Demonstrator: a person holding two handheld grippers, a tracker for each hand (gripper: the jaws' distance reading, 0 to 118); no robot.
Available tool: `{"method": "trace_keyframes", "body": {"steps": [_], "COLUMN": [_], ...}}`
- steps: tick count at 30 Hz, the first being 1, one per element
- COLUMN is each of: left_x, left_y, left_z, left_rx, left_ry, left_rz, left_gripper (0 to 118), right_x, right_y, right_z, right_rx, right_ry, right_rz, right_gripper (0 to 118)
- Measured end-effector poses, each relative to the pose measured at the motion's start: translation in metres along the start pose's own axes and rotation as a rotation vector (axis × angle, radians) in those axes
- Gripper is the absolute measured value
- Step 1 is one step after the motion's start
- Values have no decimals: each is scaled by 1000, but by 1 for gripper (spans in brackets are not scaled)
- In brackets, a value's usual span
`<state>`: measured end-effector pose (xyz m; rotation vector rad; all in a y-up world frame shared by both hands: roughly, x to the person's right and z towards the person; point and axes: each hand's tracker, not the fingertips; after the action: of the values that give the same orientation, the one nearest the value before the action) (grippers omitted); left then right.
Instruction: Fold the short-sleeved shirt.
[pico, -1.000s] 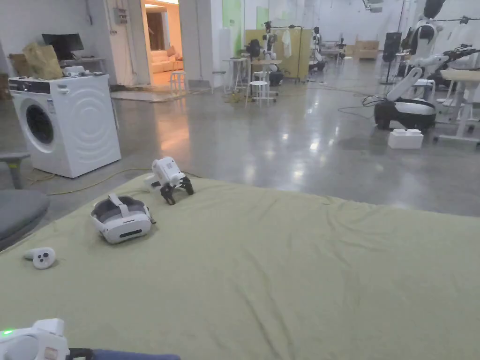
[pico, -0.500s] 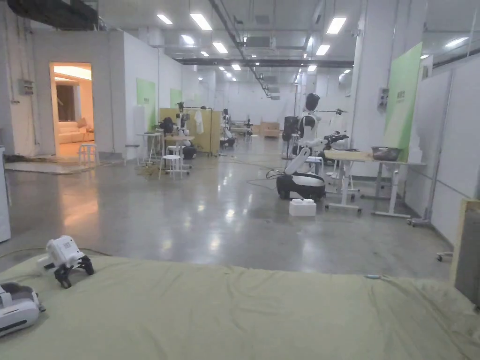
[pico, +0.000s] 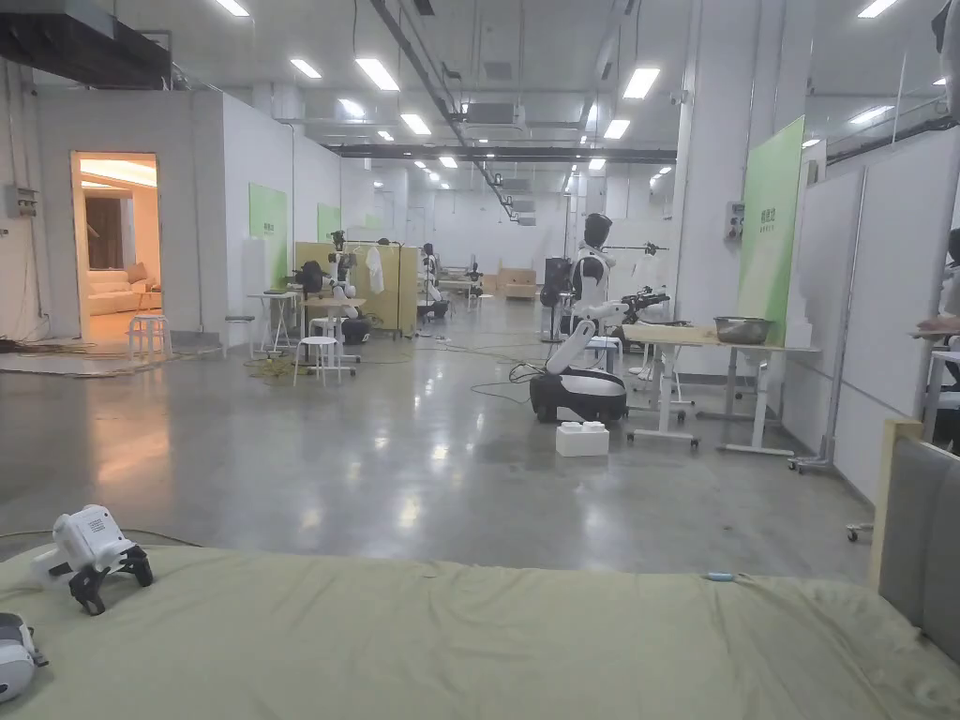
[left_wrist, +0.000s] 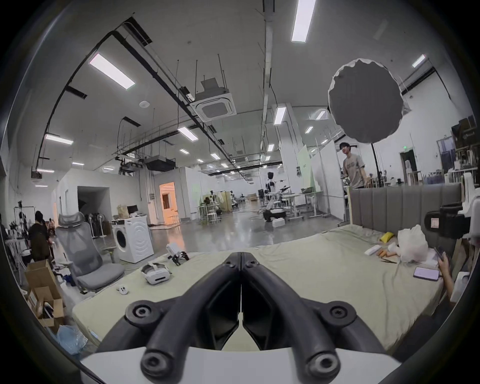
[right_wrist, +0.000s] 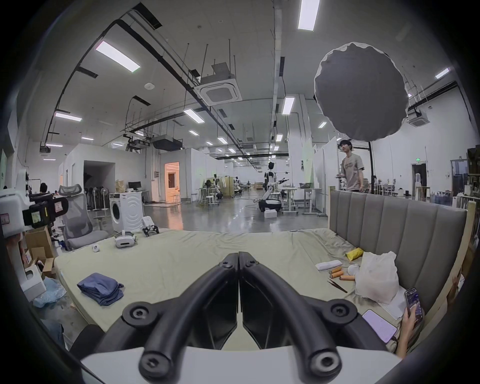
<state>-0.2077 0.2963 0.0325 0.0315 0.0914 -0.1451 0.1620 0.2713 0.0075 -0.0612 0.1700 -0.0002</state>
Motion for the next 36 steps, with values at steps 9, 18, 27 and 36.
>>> {"method": "trace_keyframes", "body": {"steps": [9, 18, 27, 36], "left_x": [-5, -3, -1, -3], "left_y": [0, 1, 3, 6], "left_z": [-3, -5, -10, -10], "left_rx": [-18, -23, -37, -7], "left_ry": [-6, -12, -36, -14], "left_rz": [33, 33, 47, 71], "left_gripper": [0, 0, 87, 117], "right_x": [-1, 1, 0, -1], "right_y": [1, -1, -1, 4], "right_z": [-5, -5, -11, -13], "right_rx": [-7, -13, -18, 11], "right_ry": [14, 9, -4, -23], "right_rz": [-2, -4, -9, -19], "right_gripper": [0, 0, 88, 116]}}
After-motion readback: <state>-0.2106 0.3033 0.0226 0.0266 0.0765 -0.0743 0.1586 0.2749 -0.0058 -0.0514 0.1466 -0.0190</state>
